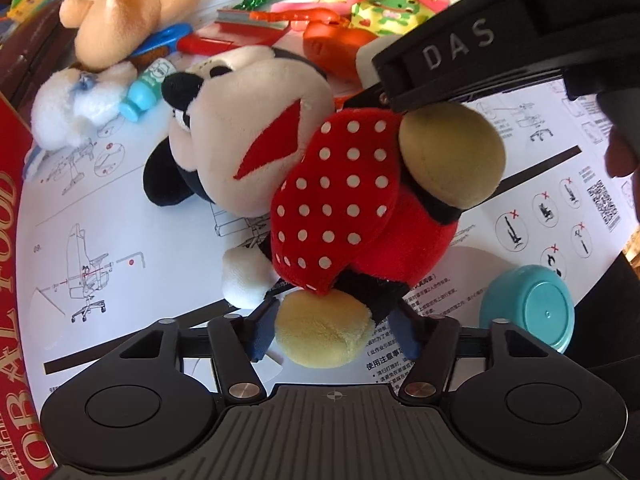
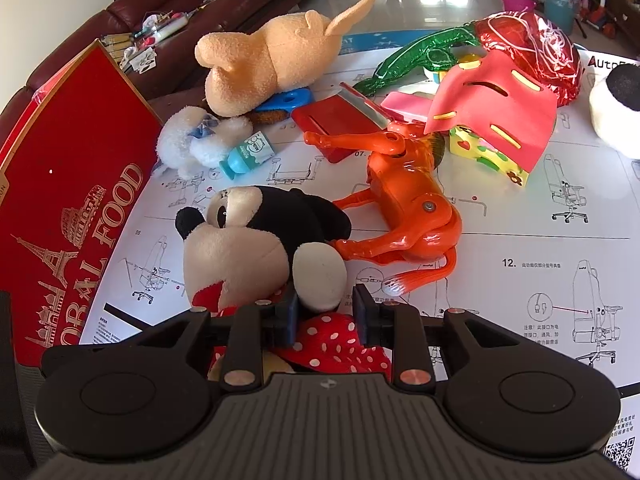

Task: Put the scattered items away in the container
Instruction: 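Grasp Minnie's foot with the left tool while the right tool grips her dress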

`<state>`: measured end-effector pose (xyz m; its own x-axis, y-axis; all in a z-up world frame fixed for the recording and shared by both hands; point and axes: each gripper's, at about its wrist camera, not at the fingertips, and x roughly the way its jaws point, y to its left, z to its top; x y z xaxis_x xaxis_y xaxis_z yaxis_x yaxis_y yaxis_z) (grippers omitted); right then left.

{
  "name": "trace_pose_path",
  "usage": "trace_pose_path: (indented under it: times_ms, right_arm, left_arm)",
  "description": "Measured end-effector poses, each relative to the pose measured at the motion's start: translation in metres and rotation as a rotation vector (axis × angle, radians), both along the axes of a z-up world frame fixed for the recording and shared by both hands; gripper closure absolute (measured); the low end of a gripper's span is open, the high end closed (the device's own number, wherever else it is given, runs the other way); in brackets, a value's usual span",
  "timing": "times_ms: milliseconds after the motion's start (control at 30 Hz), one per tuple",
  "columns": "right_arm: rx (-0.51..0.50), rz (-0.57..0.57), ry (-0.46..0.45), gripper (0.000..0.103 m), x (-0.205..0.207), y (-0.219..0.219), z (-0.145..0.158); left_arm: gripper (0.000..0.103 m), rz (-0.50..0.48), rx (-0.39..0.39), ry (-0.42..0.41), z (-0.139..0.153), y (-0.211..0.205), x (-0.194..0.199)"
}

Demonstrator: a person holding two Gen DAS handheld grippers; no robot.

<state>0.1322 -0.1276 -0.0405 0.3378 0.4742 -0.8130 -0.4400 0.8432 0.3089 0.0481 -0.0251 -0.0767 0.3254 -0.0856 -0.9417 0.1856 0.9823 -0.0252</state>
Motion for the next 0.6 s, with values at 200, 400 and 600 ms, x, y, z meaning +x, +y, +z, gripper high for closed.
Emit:
trace_pose_path:
  times_ms: [200,400,600]
  right_arm:
    - [-0.002,-0.006,-0.001,0.070,0.000,0.000,-0.001]
    - [0.018,0.001,-0.010,0.082,-0.004,0.000,-0.002]
    - [0.020,-0.004,-0.005,0.082,-0.009,-0.001,0.003]
  left_arm:
    - [0.058,-0.011,0.025,-0.013,0.003,-0.003,-0.005]
    - [0.058,0.014,0.041,0.004,0.001,-0.005,-0.002]
    - [0.062,0.051,0.091,-0.012,0.010,-0.006,-0.010]
